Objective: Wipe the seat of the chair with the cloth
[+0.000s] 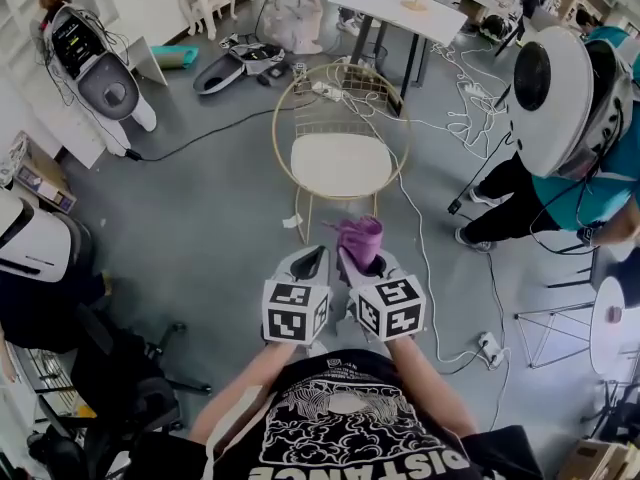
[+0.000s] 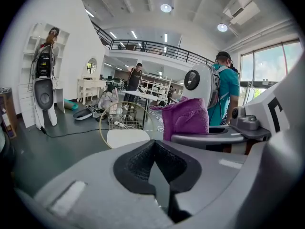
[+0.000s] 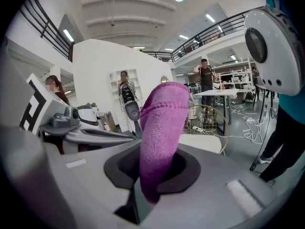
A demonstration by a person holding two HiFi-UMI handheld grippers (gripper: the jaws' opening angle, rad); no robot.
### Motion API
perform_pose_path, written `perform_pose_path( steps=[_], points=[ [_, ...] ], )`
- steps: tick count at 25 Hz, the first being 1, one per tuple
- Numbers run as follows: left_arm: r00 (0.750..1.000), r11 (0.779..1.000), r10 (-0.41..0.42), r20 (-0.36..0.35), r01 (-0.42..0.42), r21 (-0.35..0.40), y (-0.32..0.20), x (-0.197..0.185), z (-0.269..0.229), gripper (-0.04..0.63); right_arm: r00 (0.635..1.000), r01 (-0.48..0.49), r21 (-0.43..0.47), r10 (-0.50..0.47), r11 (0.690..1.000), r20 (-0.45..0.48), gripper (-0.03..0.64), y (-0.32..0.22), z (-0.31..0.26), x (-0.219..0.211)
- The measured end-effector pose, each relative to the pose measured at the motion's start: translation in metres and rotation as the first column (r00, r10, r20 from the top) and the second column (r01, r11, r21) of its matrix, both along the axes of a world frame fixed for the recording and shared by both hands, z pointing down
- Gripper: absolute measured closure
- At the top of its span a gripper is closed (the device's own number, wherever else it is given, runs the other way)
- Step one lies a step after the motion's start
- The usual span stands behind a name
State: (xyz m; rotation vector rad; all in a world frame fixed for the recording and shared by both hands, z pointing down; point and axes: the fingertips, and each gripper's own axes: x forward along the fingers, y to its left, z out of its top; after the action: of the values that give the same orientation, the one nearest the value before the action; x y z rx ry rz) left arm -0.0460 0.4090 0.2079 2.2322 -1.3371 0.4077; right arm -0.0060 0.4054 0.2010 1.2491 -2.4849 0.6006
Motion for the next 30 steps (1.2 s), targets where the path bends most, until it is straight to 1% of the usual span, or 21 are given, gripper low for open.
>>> perform_pose_path(
  steps=[5,13,19,24,30],
  points=[
    [1.0,1.0,-0.019,0.0,0.019,-0.003,-0.017,-0.008,0.003,0.6,1.0,0.021,0.004,-0.021,1.0,-0.005,0.554,-0.015,0.002,-0.008],
    [1.0,0.999,-0.027,0.015,0.028,-0.019,-0.068,0.004,0.018,0.6,0.999,0.035,-0.024,-0.035,0.999,0.008,0.552,-0.064,0.021,0.0],
    [0.999,0.997,-0.042,0.016,0.043,-0.063,-0.12,0.016,0.033,0.6,0.999,0.037,-0.064,-0.037,0.997,0.005,0.553,-0.117,0.035,0.018],
    [0.998,0.993,-0.061,0.026,0.063,-0.095,-0.174,0.031,0.047,0.6,0.998,0.058,-0.104,-0.058,0.993,0.003,0.553,-0.171,0.048,0.035],
    [0.995,0.991,-0.073,0.061,0.08,-0.108,-0.227,0.05,0.056,0.6,0.996,0.083,-0.13,-0.08,0.988,0.029,0.553,-0.225,0.056,0.053]
  ],
)
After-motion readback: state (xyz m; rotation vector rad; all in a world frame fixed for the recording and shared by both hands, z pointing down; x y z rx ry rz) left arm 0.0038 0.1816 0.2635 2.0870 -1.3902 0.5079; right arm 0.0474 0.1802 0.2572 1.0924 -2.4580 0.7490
